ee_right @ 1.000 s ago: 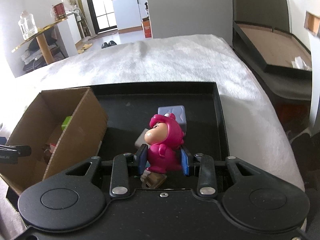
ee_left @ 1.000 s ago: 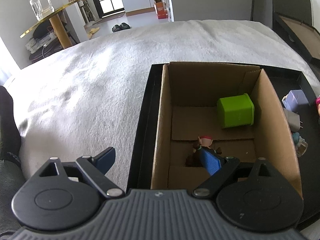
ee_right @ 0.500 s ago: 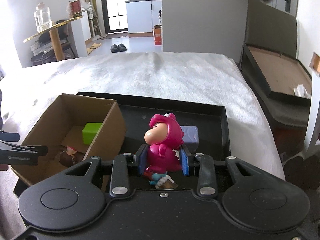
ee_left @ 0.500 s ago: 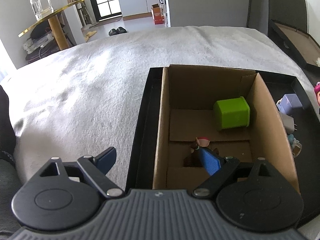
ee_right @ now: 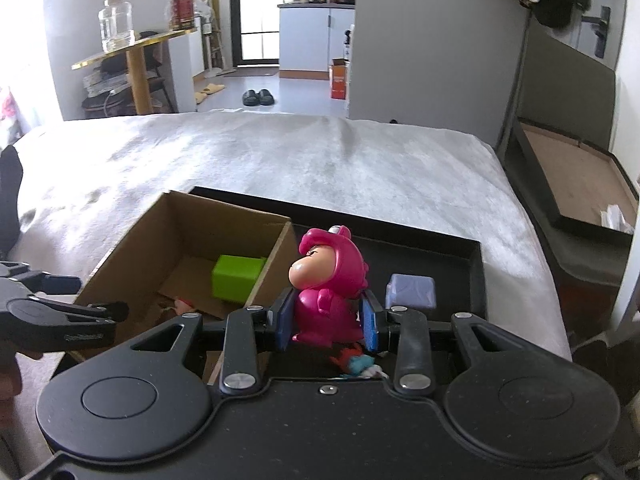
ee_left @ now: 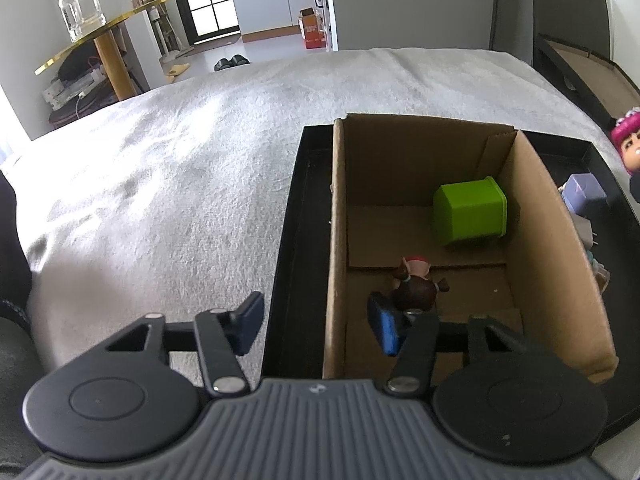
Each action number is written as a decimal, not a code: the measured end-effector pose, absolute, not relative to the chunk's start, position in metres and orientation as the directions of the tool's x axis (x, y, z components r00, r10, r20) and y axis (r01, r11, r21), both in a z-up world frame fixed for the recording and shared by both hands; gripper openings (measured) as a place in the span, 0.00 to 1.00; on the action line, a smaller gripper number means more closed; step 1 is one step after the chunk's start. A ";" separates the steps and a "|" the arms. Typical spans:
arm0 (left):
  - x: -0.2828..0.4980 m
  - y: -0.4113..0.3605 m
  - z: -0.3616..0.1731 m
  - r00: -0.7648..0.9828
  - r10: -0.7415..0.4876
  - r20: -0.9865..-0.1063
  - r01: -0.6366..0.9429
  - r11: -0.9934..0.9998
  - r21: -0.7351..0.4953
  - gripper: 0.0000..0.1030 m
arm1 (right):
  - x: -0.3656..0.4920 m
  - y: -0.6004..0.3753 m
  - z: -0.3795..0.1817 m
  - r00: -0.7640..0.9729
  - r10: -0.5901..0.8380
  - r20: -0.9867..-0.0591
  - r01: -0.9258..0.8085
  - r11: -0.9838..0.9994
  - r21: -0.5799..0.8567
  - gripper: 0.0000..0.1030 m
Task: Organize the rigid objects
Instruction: 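Lift the pink plush figure with the right gripper and carry it over the box, then lower the pink plush figure into the box and open the right gripper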
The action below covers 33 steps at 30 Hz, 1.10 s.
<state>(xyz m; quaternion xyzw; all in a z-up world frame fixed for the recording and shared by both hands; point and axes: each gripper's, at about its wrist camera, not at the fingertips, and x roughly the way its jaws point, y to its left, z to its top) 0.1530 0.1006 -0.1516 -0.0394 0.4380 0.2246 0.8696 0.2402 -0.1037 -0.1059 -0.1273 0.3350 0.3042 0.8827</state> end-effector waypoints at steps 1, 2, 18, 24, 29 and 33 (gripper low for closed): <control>0.152 0.101 -0.152 0.517 0.353 -0.780 -0.424 0.897 0.125 0.46 | 0.238 -0.101 -0.105 0.590 0.455 -0.667 -0.628 0.778 -0.024 0.33; 0.152 0.101 -0.152 0.521 0.351 -0.778 -0.422 0.898 0.123 0.40 | 0.237 -0.097 -0.104 0.588 0.460 -0.666 -0.634 0.773 -0.026 0.33; 0.144 0.099 -0.149 0.595 0.302 -0.744 -0.396 0.916 0.055 0.12 | 0.216 -0.049 -0.109 0.530 0.505 -0.682 -0.722 0.691 -0.049 0.33; 0.142 0.103 -0.150 0.604 0.276 -0.748 -0.396 0.918 0.019 0.11 | 0.212 -0.039 -0.118 0.516 0.493 -0.700 -0.736 0.673 -0.069 0.33; 0.140 0.106 -0.149 0.612 0.266 -0.745 -0.398 0.917 0.000 0.09 | 0.211 -0.031 -0.125 0.512 0.480 -0.712 -0.741 0.667 -0.083 0.33; 0.138 0.109 -0.149 0.616 0.255 -0.745 -0.402 0.915 -0.019 0.09 | 0.210 -0.022 -0.131 0.505 0.470 -0.724 -0.750 0.654 -0.099 0.33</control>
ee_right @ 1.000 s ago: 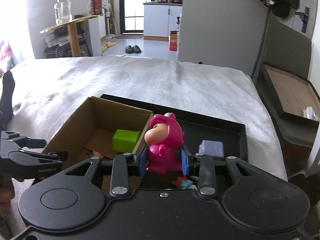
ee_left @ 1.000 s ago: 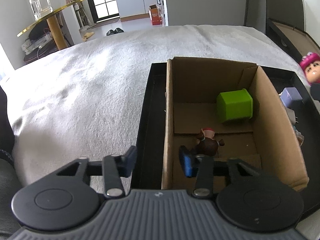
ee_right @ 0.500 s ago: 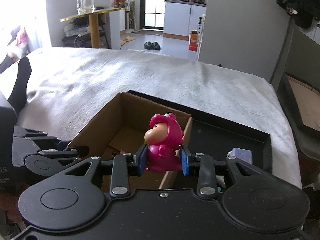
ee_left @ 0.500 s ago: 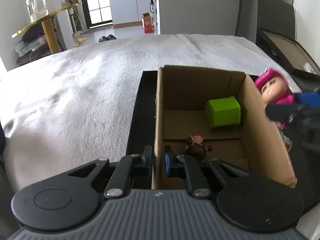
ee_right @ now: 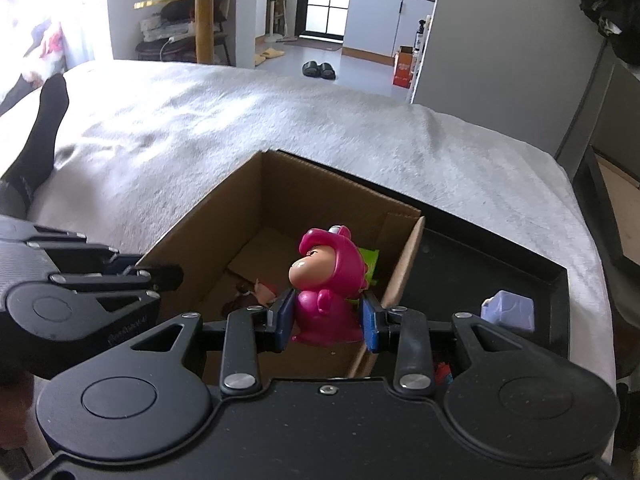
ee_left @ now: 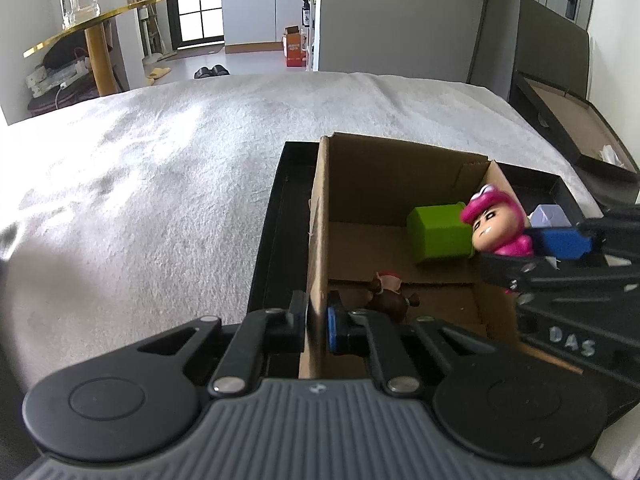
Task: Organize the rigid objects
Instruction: 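Lower the pink plush figure into the box and open the right gripper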
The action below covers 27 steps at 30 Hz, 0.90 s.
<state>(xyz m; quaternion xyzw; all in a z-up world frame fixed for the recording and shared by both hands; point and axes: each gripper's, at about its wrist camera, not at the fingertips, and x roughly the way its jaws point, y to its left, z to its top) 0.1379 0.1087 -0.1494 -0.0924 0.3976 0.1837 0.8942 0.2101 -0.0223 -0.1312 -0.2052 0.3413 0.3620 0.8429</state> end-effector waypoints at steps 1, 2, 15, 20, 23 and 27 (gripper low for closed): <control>0.138 0.109 -0.150 0.617 0.255 -0.745 -0.402 0.915 -0.020 0.09 | 0.209 -0.021 -0.133 0.507 0.465 -0.726 -0.752 0.650 -0.108 0.33; 0.138 0.109 -0.150 0.617 0.253 -0.745 -0.402 0.915 -0.022 0.09 | 0.210 -0.019 -0.134 0.508 0.461 -0.728 -0.752 0.649 -0.113 0.33; 0.138 0.110 -0.150 0.613 0.249 -0.750 -0.405 0.914 -0.027 0.09 | 0.202 -0.018 -0.137 0.530 0.426 -0.733 -0.744 0.649 -0.160 0.41; 0.138 0.110 -0.149 0.610 0.251 -0.752 -0.406 0.914 -0.024 0.09 | 0.202 -0.030 -0.125 0.542 0.438 -0.717 -0.731 0.668 -0.144 0.42; 0.138 0.110 -0.148 0.610 0.252 -0.752 -0.406 0.914 -0.023 0.09 | 0.206 -0.039 -0.120 0.544 0.443 -0.713 -0.718 0.685 -0.123 0.43; 0.137 0.109 -0.146 0.611 0.256 -0.749 -0.406 0.914 -0.019 0.10 | 0.209 -0.049 -0.118 0.556 0.432 -0.710 -0.701 0.703 -0.121 0.46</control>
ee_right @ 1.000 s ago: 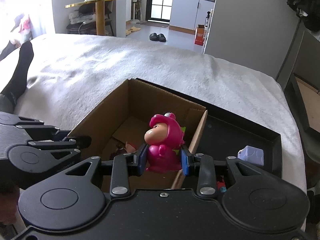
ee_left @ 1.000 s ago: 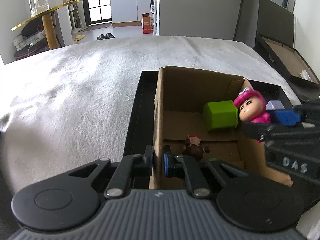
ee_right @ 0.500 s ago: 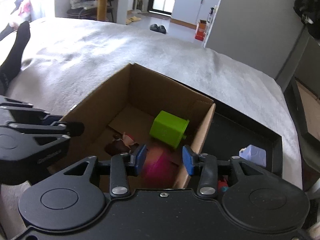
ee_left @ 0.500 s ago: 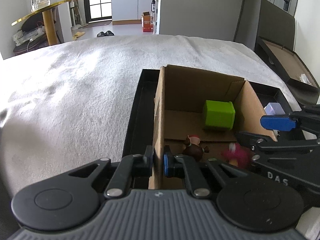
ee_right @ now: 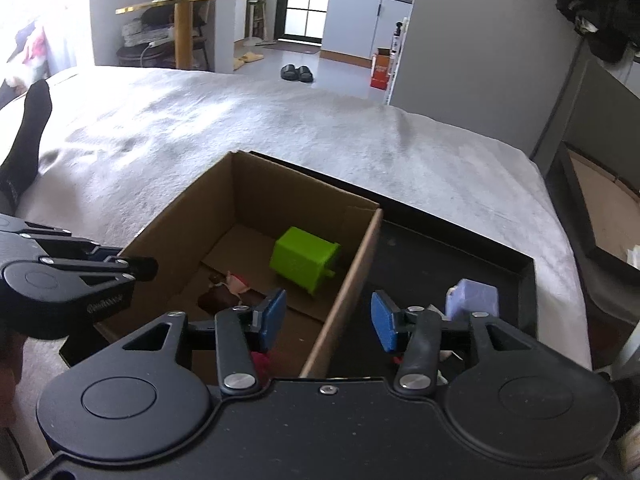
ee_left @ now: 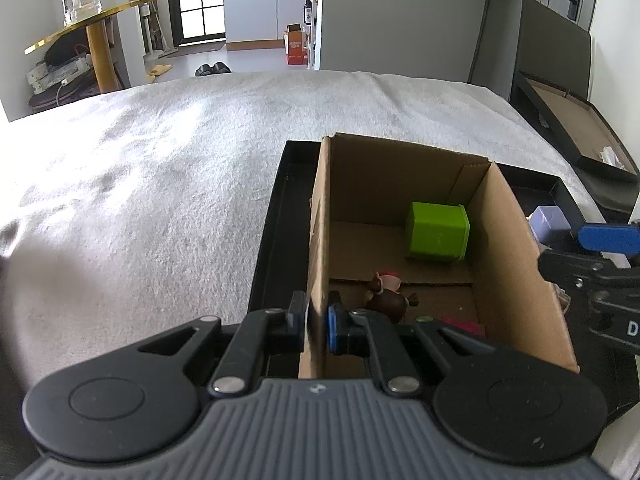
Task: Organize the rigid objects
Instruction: 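Move the right gripper back over the blue figure holding a mug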
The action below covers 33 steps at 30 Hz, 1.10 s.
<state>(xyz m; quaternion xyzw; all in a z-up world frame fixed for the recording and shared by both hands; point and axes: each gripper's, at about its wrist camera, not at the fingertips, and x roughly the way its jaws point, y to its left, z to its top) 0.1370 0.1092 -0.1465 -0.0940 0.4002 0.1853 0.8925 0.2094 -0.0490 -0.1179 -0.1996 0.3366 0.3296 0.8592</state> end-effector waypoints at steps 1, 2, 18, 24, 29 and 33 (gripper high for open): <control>0.137 0.109 -0.146 0.611 0.257 -0.749 -0.406 0.914 -0.017 0.10 | 0.209 -0.051 -0.118 0.558 0.430 -0.710 -0.698 0.706 -0.121 0.47; 0.137 0.109 -0.146 0.610 0.258 -0.749 -0.405 0.914 -0.015 0.10 | 0.210 -0.054 -0.117 0.560 0.429 -0.709 -0.695 0.709 -0.120 0.47; 0.143 0.102 -0.140 0.578 0.279 -0.767 -0.401 0.916 0.030 0.23 | 0.220 -0.088 -0.127 0.552 0.417 -0.722 -0.645 0.762 -0.054 0.51; 0.147 0.098 -0.140 0.562 0.298 -0.772 -0.393 0.917 0.069 0.51 | 0.225 -0.099 -0.135 0.542 0.414 -0.731 -0.630 0.776 -0.028 0.51; 0.151 0.094 -0.138 0.544 0.303 -0.782 -0.388 0.918 0.086 0.74 | 0.228 -0.108 -0.143 0.527 0.426 -0.735 -0.621 0.784 0.009 0.51; 0.154 0.090 -0.136 0.534 0.330 -0.779 -0.391 0.913 0.118 0.80 | 0.232 -0.114 -0.152 0.511 0.434 -0.743 -0.616 0.787 0.036 0.52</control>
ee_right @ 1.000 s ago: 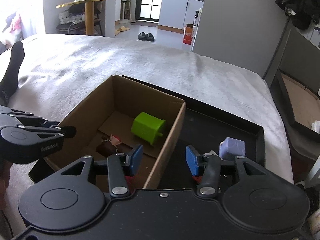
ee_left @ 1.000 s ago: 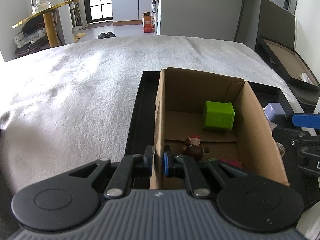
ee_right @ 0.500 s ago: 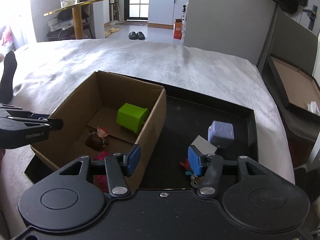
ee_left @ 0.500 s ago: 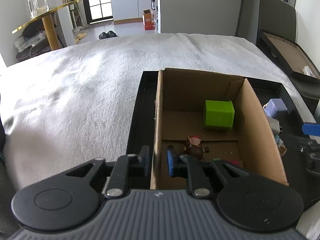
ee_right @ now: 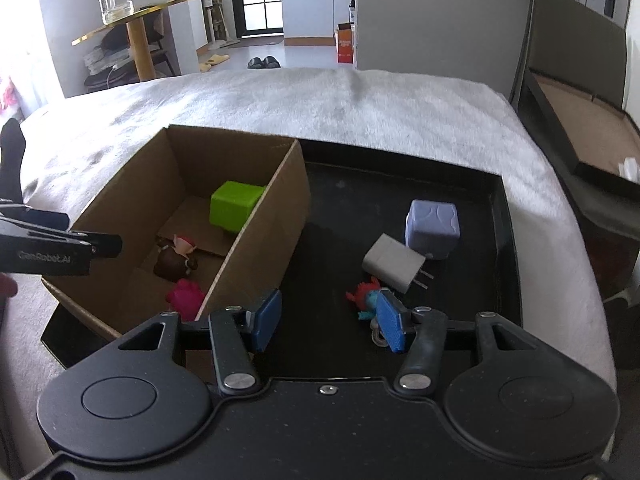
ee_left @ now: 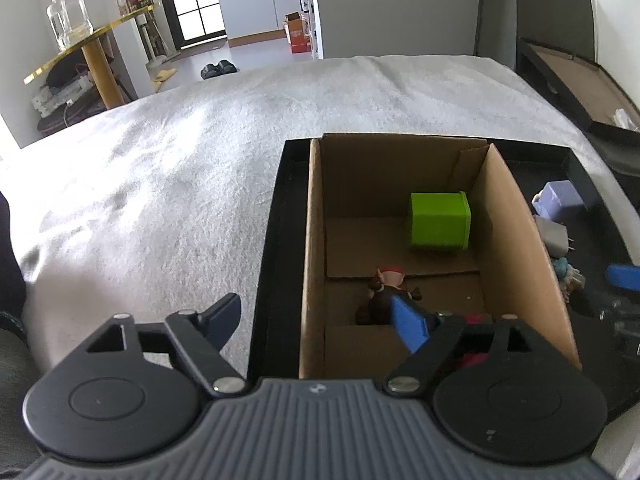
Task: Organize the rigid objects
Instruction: 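Move the right gripper back over the blue figure holding a mug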
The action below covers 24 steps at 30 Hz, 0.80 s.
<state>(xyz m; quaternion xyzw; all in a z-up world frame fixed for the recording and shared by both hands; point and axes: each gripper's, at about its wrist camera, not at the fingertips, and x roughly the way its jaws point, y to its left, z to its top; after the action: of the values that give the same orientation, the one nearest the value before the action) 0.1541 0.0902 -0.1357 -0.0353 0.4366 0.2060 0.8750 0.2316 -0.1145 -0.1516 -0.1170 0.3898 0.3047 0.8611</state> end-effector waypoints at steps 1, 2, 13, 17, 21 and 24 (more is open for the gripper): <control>0.155 0.090 -0.135 0.532 0.336 -0.778 -0.394 0.911 0.123 0.81 | 0.232 -0.115 -0.154 0.506 0.434 -0.746 -0.615 0.788 0.041 0.52; 0.155 0.090 -0.134 0.529 0.340 -0.777 -0.398 0.909 0.126 0.82 | 0.233 -0.117 -0.158 0.498 0.434 -0.751 -0.614 0.788 0.048 0.53; 0.160 0.091 -0.138 0.503 0.357 -0.787 -0.400 0.903 0.154 0.85 | 0.244 -0.120 -0.187 0.457 0.422 -0.783 -0.613 0.787 0.066 0.62; 0.163 0.087 -0.137 0.512 0.350 -0.784 -0.387 0.909 0.153 0.85 | 0.252 -0.124 -0.191 0.481 0.403 -0.778 -0.599 0.800 0.044 0.67; 0.165 0.083 -0.137 0.513 0.351 -0.784 -0.382 0.911 0.157 0.85 | 0.263 -0.127 -0.197 0.490 0.390 -0.780 -0.590 0.807 0.033 0.67; 0.168 0.081 -0.137 0.511 0.350 -0.785 -0.376 0.912 0.162 0.85 | 0.270 -0.126 -0.206 0.488 0.381 -0.785 -0.588 0.808 0.027 0.67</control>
<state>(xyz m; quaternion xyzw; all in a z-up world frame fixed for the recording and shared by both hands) 0.1679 0.0809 -0.1374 -0.0143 0.4481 0.2088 0.8692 0.2704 -0.1261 -0.2056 -0.1235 0.4188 0.2840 0.8537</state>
